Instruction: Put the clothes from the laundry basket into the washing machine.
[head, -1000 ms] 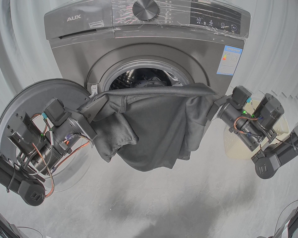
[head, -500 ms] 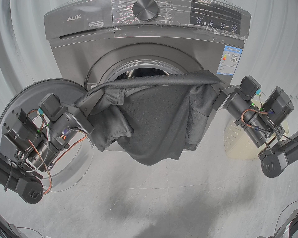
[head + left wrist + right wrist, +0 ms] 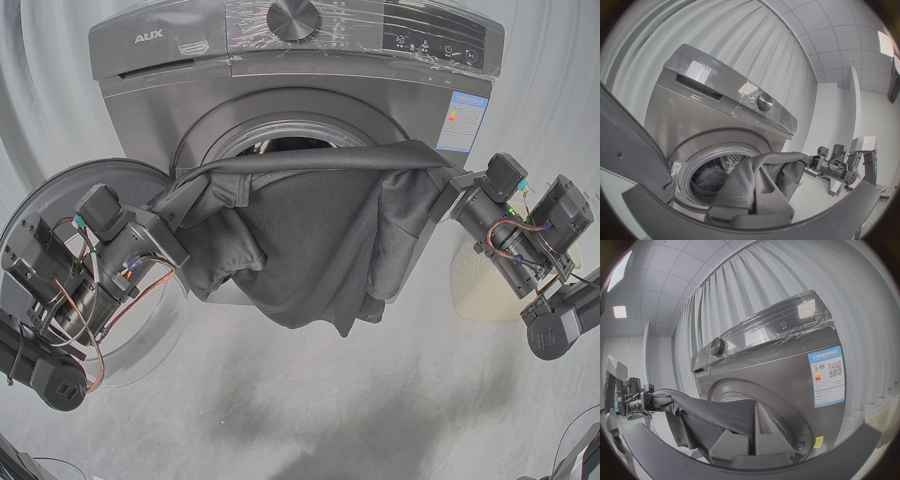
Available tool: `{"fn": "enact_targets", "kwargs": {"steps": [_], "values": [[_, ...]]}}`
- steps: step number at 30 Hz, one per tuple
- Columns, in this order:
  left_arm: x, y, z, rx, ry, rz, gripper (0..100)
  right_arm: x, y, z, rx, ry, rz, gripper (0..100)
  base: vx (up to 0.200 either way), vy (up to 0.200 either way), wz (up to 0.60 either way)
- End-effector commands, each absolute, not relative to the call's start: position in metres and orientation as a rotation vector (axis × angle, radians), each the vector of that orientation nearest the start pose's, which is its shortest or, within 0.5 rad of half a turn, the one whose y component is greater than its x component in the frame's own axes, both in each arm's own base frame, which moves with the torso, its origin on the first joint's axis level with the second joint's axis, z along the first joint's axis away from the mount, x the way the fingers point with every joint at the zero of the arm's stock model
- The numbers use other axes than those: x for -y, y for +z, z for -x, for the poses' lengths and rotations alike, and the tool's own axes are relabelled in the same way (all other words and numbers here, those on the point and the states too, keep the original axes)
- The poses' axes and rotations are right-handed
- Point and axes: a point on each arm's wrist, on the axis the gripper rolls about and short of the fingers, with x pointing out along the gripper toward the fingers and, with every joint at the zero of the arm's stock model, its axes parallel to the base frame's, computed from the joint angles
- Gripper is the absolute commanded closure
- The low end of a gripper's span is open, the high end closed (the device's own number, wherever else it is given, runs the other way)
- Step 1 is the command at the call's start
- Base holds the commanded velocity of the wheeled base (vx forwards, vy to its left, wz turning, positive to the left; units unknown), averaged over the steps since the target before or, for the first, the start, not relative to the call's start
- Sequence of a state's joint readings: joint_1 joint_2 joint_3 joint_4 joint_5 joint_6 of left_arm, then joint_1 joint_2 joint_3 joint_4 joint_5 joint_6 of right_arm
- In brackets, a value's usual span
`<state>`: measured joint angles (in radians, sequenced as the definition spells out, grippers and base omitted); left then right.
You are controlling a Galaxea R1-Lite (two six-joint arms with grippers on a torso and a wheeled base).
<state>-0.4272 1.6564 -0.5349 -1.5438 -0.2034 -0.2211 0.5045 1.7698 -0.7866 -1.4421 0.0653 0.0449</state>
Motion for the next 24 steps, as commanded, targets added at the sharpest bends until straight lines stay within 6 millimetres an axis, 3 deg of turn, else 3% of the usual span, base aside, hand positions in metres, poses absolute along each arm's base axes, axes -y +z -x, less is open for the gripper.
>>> {"fn": "enact_targets", "kwargs": {"steps": [1,6,9,13,14,21,24], "values": [[0.117,0.214,-0.237,0.344,-0.68,0.258,100,-0.154,0.233,-0.27,0.425,0.577,-0.156,100,0.0,0.0,0.0],[0.129,0.209,-0.234,0.32,-0.724,0.264,100,-0.16,0.226,-0.267,0.384,0.578,-0.186,100,0.0,0.0,0.0],[0.144,0.209,-0.237,0.321,-0.768,0.269,100,-0.165,0.208,-0.266,0.316,0.592,-0.175,100,0.0,0.0,0.0],[0.146,0.217,-0.241,0.352,-0.767,0.276,100,-0.169,0.185,-0.26,0.229,0.614,-0.156,100,0.0,0.0,0.0],[0.146,0.218,-0.242,0.357,-0.763,0.276,100,-0.173,0.179,-0.259,0.208,0.624,-0.151,0,0.0,0.0,0.0],[0.147,0.22,-0.242,0.369,-0.762,0.28,100,-0.187,0.115,-0.235,-0.043,0.709,-0.083,0,0.0,0.0,0.0],[0.147,0.221,-0.242,0.371,-0.763,0.279,100,-0.184,0.1,-0.228,-0.111,0.717,-0.056,0,0.0,0.0,0.0]]}}
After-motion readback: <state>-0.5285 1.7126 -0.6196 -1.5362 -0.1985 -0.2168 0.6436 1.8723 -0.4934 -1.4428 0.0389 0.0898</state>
